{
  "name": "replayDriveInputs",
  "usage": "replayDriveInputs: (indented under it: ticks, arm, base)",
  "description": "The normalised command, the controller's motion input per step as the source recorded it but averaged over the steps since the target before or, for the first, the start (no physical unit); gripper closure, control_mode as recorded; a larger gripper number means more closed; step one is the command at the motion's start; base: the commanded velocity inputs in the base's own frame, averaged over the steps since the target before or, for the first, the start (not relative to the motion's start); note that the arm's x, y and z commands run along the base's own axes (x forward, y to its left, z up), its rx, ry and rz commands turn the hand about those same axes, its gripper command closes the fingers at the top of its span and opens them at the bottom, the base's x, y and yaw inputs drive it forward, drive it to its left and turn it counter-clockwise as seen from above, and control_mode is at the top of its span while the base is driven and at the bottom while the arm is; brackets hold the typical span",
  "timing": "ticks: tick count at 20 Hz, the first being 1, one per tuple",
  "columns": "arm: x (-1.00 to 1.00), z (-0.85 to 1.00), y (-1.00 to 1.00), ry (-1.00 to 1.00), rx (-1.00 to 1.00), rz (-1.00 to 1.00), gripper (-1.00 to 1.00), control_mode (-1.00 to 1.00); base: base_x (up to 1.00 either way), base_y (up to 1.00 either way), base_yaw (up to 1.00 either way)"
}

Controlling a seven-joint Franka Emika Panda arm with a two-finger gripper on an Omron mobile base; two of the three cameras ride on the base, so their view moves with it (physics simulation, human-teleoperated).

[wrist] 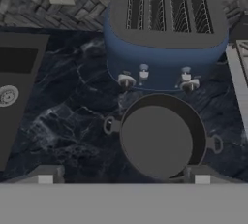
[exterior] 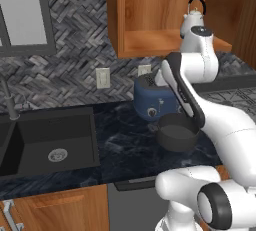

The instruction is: Pick the kettle from the cabinet and place it on a stove burner. Then pick the pot from the counter and place it on another stove burner. Finally, turn both burners on.

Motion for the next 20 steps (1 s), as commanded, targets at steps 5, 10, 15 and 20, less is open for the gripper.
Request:
replayDriveInputs:
  ticks: [5,10,15,20]
  arm:
    - [0.00,0.00,-0.11,-0.17,-0.09,0.00,-1.00,-1.00]
    - [0.02,0.14,-0.23,-0.12,-0.04,-0.02,-1.00,-1.00]
    - [0.01,0.26,-0.34,-0.09,0.00,-0.02,-1.00,-1.00]
    - [0.00,0.36,-0.21,-0.13,-0.03,-0.01,-1.00,-1.00]
  base:
    - [0.00,0.00,0.00]
    - [0.00,0.00,0.00]
    - [0.00,0.00,0.00]
    - [0.00,0.00,0.00]
